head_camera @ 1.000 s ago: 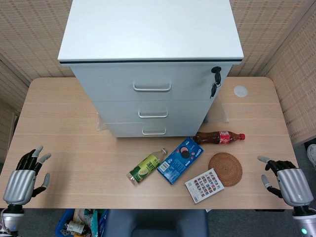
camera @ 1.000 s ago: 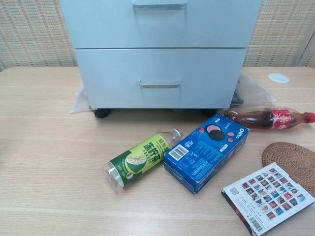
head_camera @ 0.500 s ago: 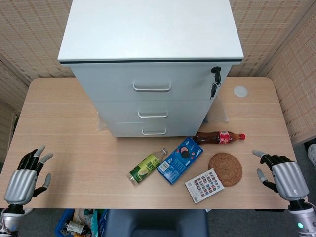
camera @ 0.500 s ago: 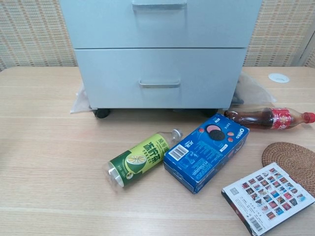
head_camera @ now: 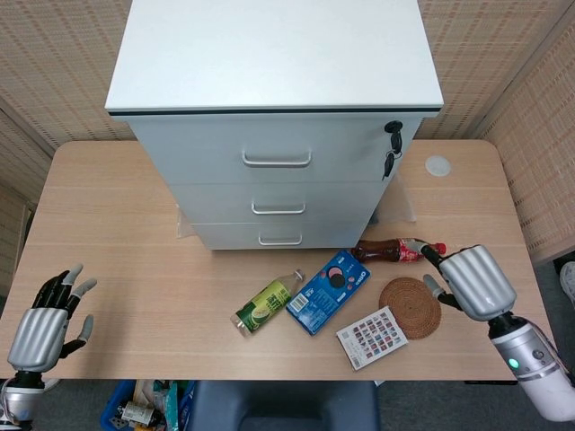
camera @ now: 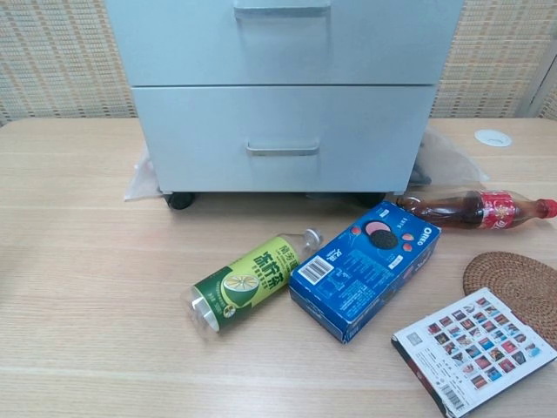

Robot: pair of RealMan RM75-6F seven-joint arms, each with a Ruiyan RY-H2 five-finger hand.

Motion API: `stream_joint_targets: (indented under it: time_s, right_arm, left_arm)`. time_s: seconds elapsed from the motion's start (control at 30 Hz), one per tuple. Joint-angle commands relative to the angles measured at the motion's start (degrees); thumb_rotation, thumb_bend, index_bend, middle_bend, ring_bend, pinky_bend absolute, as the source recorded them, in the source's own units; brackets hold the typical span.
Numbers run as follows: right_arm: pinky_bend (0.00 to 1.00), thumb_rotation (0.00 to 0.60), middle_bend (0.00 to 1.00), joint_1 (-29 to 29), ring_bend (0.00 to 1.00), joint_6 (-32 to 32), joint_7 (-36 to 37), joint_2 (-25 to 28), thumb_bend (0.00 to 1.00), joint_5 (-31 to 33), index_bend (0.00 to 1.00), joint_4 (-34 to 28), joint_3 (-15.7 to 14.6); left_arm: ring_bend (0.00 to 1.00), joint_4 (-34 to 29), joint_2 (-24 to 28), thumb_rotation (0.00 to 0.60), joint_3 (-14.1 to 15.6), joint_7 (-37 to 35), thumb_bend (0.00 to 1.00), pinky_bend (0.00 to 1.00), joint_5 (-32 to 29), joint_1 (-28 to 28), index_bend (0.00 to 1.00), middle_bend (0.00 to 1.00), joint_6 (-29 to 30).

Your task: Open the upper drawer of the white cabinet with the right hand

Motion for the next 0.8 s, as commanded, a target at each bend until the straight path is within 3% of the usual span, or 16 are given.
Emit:
stream_joint_targets:
  time_s: [0.03, 0.37, 0.8]
  right_arm:
    - [0.87, 0.6, 0.89, 5.8, 0.91, -6.5, -3.9, 1.6, 0.45, 4.8, 0.27, -3.6, 3.1]
    - [0.87, 0.6, 0.89, 14.8, 0.92, -12.5, -11.2, -3.7, 0.5, 12.5, 0.25, -4.3, 6.8]
    - [0.87, 0.6, 0.89, 22.6, 0.92, -12.8, -18.4, -10.9, 0.5, 19.1, 0.24, -2.8, 8.7]
  left_arm:
    - [0.05, 0.0, 0.0, 0.6, 0.0, -0.1, 0.47, 0.09, 0.1, 0.0, 0.18, 0.04, 0.0]
    - [0.05, 0.4, 0.0, 0.6, 0.2, -0.6, 0.47, 0.09, 0.1, 0.3, 0.18, 0.04, 0.5]
    - [0.05, 0.8, -0.2, 0.6, 0.3, -1.1, 0.47, 0.09, 0.0, 0.6, 0.18, 0.04, 0.7]
